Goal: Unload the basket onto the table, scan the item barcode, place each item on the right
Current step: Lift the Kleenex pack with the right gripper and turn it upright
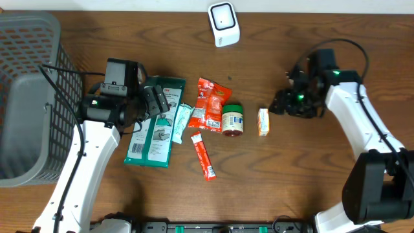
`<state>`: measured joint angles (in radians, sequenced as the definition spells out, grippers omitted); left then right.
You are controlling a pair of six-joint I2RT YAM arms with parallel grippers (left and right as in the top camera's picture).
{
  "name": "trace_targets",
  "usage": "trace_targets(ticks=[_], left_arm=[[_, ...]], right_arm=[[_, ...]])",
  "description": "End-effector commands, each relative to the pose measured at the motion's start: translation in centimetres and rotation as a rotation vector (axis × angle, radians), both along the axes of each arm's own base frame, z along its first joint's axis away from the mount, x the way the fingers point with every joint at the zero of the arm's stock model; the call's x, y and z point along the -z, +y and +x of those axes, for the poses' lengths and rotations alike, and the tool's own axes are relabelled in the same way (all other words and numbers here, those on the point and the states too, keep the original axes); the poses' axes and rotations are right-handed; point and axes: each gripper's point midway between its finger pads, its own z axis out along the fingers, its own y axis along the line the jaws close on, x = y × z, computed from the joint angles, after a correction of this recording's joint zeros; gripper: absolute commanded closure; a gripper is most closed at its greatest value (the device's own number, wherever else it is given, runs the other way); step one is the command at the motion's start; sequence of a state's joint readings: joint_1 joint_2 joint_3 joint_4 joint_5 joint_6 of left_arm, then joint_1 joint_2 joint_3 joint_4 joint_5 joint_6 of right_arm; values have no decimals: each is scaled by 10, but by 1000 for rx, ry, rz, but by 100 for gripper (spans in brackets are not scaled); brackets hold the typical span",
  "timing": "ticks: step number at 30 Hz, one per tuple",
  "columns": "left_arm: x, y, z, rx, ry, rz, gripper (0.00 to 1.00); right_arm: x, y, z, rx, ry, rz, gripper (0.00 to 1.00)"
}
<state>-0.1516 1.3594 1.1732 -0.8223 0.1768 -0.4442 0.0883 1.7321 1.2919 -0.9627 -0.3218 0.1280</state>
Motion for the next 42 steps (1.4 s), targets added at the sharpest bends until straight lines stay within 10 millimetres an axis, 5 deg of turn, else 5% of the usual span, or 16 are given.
trace_targets(ticks=[1, 2, 10, 15, 18, 32, 42], left_arm=[[-7, 2, 3, -2, -21, 8, 13], [-7, 2, 3, -2, -21, 8, 13], [-7, 2, 3, -2, -21, 8, 13], [-7, 2, 3, -2, -21, 8, 13], [-7, 2, 3, -2, -21, 8, 13], [-7, 2, 3, -2, -21, 8, 13], [-7, 2, 3, -2, -21, 8, 13]], right_arm=[[-6, 7, -2, -49, -37, -136, 16], [-4, 8, -4, -50, -33, -168, 1], [4, 25, -14, -111, -40, -253, 1], [24, 24, -14, -65, -50, -246, 28], [37, 25, -14, -41, -62, -237, 36], [68, 30, -13, -37, -134, -214, 41], [61, 26, -12, -31, -135, -241, 60]])
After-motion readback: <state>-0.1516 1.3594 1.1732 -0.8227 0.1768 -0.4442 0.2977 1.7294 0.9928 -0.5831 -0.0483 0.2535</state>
